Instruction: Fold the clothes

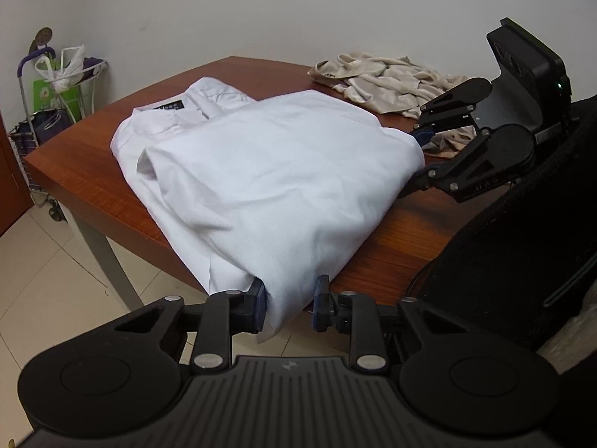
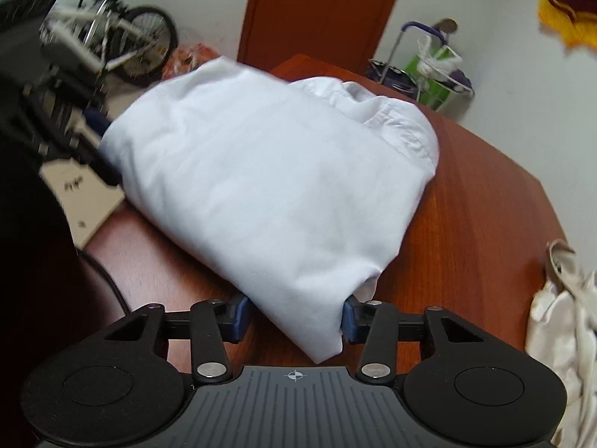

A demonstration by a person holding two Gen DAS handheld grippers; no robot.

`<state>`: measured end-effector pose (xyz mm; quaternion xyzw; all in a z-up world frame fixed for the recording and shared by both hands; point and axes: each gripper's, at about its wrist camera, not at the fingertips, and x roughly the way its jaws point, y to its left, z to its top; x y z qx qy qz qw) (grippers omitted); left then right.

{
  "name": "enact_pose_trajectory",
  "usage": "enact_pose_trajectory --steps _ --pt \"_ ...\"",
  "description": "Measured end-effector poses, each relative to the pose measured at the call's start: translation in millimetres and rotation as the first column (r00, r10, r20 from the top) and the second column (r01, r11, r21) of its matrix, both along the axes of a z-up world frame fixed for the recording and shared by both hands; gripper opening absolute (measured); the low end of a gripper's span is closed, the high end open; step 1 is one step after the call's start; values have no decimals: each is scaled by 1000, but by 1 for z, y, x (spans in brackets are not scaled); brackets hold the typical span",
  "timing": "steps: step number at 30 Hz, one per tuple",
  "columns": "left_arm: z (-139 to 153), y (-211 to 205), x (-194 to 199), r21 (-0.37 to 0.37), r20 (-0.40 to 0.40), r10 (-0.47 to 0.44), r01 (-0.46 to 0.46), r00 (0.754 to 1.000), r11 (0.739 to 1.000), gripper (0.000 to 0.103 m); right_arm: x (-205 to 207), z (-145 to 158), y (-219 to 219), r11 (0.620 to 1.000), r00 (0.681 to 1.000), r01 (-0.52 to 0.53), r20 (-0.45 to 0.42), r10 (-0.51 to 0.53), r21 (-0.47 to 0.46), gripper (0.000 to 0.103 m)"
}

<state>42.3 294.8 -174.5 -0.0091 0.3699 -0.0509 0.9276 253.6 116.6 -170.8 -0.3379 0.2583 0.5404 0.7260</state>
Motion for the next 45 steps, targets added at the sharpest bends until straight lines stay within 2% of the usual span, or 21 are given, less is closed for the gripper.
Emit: enact_pose_trajectory --steps 3,7,9,13,17,20,23,25,26,28,30,34,38,42,45 --pt "16 6 -7 -28 9 -15 15 1000 999 29 -6 14 -5 1000 999 13 -36 -13 25 47" --pt "41 17 -21 -88 10 -57 58 998 994 29 -16 33 -20 997 985 54 -168 -43 64 47" --pt "53 25 -28 -146 -7 -74 72 997 987 29 -23 43 -29 993 967 82 -247 -60 79 47" --pt "77 39 -39 -240 -31 -100 89 995 967 29 -27 69 -49 978 897 167 -430 -100 122 46" --pt "97 54 -35 -320 -30 -104 89 994 943 29 -12 94 -59 944 813 286 -562 -149 163 46" --pt "104 67 -17 -379 -42 -85 63 995 923 29 17 106 -56 899 745 394 -639 -191 191 46" --pt "106 86 6 -454 -50 -27 2 998 891 29 51 108 -48 841 674 500 -701 -231 204 46" --pt "108 99 21 -498 -46 18 -39 999 866 29 73 107 -41 809 646 550 -720 -255 207 46" --pt "108 103 28 -507 -46 39 -57 998 860 29 82 106 -36 799 645 565 -715 -270 207 46" --pt "106 109 45 -502 -52 81 -96 995 859 29 97 104 -27 795 670 567 -682 -293 216 46" --pt "103 117 60 -516 -55 127 -137 990 845 29 112 99 -14 794 690 569 -649 -320 213 47" --pt "101 130 84 -546 -45 200 -192 979 815 29 148 84 6 769 684 602 -635 -359 214 47" --pt "100 143 105 -575 -33 267 -237 963 783 29 166 82 12 751 666 622 -656 -356 224 49" --pt "99 148 127 -563 -23 310 -268 951 782 29 178 82 23 757 695 610 -617 -369 234 50" --pt "92 154 150 -548 -20 343 -297 939 782 29 189 79 38 750 720 614 -562 -406 245 58"
